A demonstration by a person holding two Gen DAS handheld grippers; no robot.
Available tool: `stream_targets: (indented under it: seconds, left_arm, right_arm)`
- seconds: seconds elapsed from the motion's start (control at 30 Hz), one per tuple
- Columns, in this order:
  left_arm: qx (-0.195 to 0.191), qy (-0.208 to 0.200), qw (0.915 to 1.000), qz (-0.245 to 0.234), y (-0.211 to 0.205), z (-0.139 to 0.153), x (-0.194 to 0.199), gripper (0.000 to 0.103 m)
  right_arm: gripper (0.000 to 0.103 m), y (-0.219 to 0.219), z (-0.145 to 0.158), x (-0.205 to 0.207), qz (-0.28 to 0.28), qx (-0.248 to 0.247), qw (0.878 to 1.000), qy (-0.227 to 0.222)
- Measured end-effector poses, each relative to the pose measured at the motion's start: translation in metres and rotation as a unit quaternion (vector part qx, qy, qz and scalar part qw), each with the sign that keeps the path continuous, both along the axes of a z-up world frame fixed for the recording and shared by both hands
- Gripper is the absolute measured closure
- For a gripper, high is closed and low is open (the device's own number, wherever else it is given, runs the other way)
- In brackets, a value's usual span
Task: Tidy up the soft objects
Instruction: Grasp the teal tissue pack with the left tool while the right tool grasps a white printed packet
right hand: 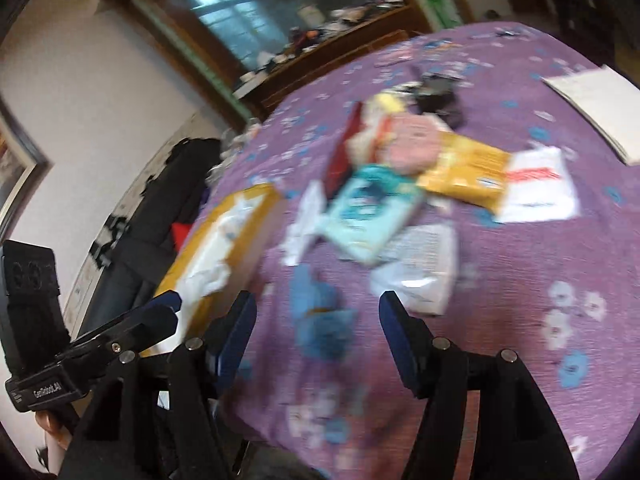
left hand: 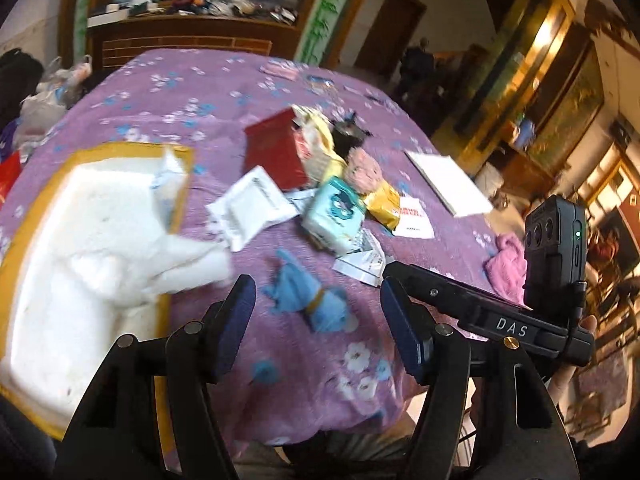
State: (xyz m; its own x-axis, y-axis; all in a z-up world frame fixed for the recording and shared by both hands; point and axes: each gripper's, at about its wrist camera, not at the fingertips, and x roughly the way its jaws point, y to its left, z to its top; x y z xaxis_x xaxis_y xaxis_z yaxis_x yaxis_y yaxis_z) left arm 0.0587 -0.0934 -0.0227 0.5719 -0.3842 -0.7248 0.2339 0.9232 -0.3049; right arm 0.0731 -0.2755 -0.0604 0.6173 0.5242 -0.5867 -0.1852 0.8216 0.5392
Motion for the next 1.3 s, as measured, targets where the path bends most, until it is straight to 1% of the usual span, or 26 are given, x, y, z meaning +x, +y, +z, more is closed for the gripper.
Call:
stream_targets:
  seconds: [0.1, 0.17, 0.23, 0.27, 0.3, 0.4, 0.47, 0.5, 0.53, 0.57, 0.6, 0.63, 0.7, 0.77, 0.83, 0.87, 0.93, 1.0, 1.03, 1.07, 1.1, 1.17, 1.2, 1.23, 1.27, 1.3]
  left_arm:
    - [0.017, 0.012, 0.9996, -0.021, -0.02, -0.006, 0.021, 0.038]
    - [0.03, 0.019, 0.9989, -0.031, -0.031, -0.011, 0.036, 0.038]
    - [0.05, 0.029, 0.9975, -0.04, -0.046, -0.019, 0.055, 0.038]
    - [0.055, 0.036, 0.997, -0.041, -0.051, -0.023, 0.064, 0.038]
    - [0.066, 0.043, 0.9956, -0.05, -0.061, -0.028, 0.075, 0.038]
    - [0.092, 0.036, 0.9934, -0.059, -0.078, -0.037, 0.093, 0.038]
    - [0.106, 0.044, 0.9916, -0.059, -0.086, -0.043, 0.104, 0.038]
    - [0.112, 0.04, 0.9909, -0.062, -0.09, -0.045, 0.107, 0.038]
    - [0.132, 0.032, 0.9886, -0.065, -0.096, -0.05, 0.11, 0.038]
    - [0.144, 0.036, 0.9869, -0.064, -0.098, -0.055, 0.112, 0.041]
    - [0.148, 0.044, 0.986, -0.063, -0.098, -0.058, 0.114, 0.048]
    - [0.15, 0.056, 0.9853, -0.06, -0.095, -0.064, 0.117, 0.052]
    - [0.135, 0.056, 0.9874, -0.06, -0.086, -0.063, 0.111, 0.061]
    - [0.102, 0.051, 0.9922, -0.051, -0.07, -0.055, 0.102, 0.077]
    - [0.06, 0.057, 0.9962, -0.026, -0.049, -0.051, 0.095, 0.078]
    - [0.046, 0.059, 0.9971, -0.012, -0.038, -0.049, 0.089, 0.08]
    - [0.021, 0.063, 0.9978, 0.001, -0.021, -0.05, 0.079, 0.083]
    - [-0.022, 0.069, 0.9972, 0.019, -0.001, -0.051, 0.066, 0.084]
    - [-0.041, 0.068, 0.9967, 0.02, 0.004, -0.05, 0.059, 0.084]
    - [-0.05, 0.069, 0.9961, 0.022, 0.005, -0.049, 0.055, 0.084]
    - [-0.058, 0.073, 0.9952, 0.029, 0.01, -0.049, 0.05, 0.084]
    - [-0.076, 0.074, 0.994, 0.028, 0.014, -0.048, 0.044, 0.085]
    - [-0.083, 0.072, 0.9936, 0.026, 0.014, -0.046, 0.041, 0.085]
    - [-0.083, 0.07, 0.9937, 0.026, 0.014, -0.045, 0.04, 0.084]
    - [-0.082, 0.071, 0.9937, 0.026, 0.013, -0.045, 0.039, 0.084]
    - [-0.082, 0.075, 0.9935, 0.025, 0.012, -0.045, 0.039, 0.084]
  right_arm:
    - [0.039, -0.01, -0.009, 0.012, -0.006, 0.003, 1.0, 0.011]
    - [0.039, -0.012, -0.014, 0.018, -0.02, -0.016, 1.0, 0.015]
    - [0.04, -0.014, -0.017, 0.021, -0.03, -0.029, 0.999, 0.02]
    - [0.043, -0.015, -0.017, 0.021, -0.034, -0.034, 0.999, 0.025]
    - [0.043, -0.016, -0.018, 0.021, -0.038, -0.037, 0.998, 0.028]
    - [0.043, -0.029, -0.023, 0.018, -0.043, -0.032, 0.998, 0.032]
    - [0.043, -0.033, -0.025, 0.015, -0.049, -0.036, 0.997, 0.038]
    - [0.043, -0.035, -0.026, 0.016, -0.049, -0.035, 0.997, 0.041]
    - [0.043, -0.036, -0.027, 0.016, -0.047, -0.031, 0.998, 0.042]
    - [0.043, -0.037, -0.027, 0.016, -0.043, -0.03, 0.998, 0.041]
    - [0.043, -0.036, -0.027, 0.016, -0.043, -0.034, 0.998, 0.041]
    - [0.043, -0.035, -0.027, 0.016, -0.044, -0.039, 0.997, 0.043]
    - [0.044, -0.03, -0.028, 0.019, -0.036, -0.045, 0.997, 0.046]
    - [0.044, -0.023, -0.025, 0.025, -0.028, -0.049, 0.997, 0.045]
    - [0.044, -0.015, -0.02, 0.027, -0.027, -0.061, 0.997, 0.034]
    - [0.045, -0.012, -0.017, 0.028, -0.028, -0.067, 0.997, 0.03]
    - [0.045, -0.003, -0.015, 0.033, -0.029, -0.093, 0.995, 0.03]
    - [0.045, 0.007, -0.021, 0.04, -0.026, -0.115, 0.992, 0.04]
    - [0.047, 0.013, -0.024, 0.041, -0.023, -0.129, 0.991, 0.04]
    - [0.049, 0.019, -0.026, 0.042, -0.025, -0.148, 0.988, 0.037]
    - [0.054, 0.022, -0.028, 0.042, -0.027, -0.161, 0.986, 0.036]
    - [0.058, 0.025, -0.027, 0.037, -0.032, -0.172, 0.984, 0.031]
    - [0.063, 0.026, -0.026, 0.036, -0.034, -0.177, 0.983, 0.028]
    - [0.066, 0.025, -0.025, 0.032, -0.036, -0.179, 0.983, 0.026]
    - [0.067, 0.025, -0.024, 0.03, -0.037, -0.175, 0.984, 0.026]
    - [0.068, 0.021, -0.023, 0.025, -0.038, -0.163, 0.986, 0.026]
